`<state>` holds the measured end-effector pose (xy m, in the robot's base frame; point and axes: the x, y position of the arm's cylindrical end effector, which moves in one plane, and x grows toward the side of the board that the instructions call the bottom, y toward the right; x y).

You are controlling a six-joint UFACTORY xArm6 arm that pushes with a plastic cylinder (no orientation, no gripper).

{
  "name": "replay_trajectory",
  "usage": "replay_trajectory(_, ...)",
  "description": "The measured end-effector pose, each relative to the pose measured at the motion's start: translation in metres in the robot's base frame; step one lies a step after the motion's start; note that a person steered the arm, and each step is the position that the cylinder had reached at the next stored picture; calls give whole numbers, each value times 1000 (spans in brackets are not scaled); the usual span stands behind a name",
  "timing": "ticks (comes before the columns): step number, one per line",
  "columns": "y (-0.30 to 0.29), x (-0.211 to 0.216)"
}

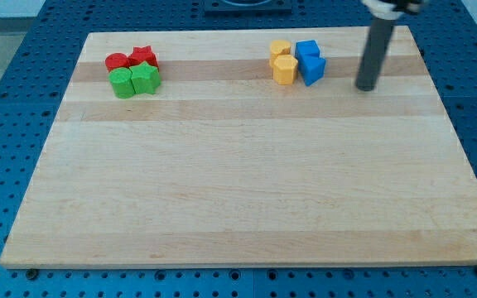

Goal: Move the yellow blocks to the top center of the board

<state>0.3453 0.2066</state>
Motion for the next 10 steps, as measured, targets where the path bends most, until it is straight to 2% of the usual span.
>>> replay_trajectory(1,38,-14)
replay_trajectory(2,36,-50)
replay_trajectory(3,-1,-74)
replay_trajectory(5,-16,-16)
replay_trajectory(7,-98,23)
replay_trajectory(9,-150,-34)
replay_trajectory(10,-164,-38)
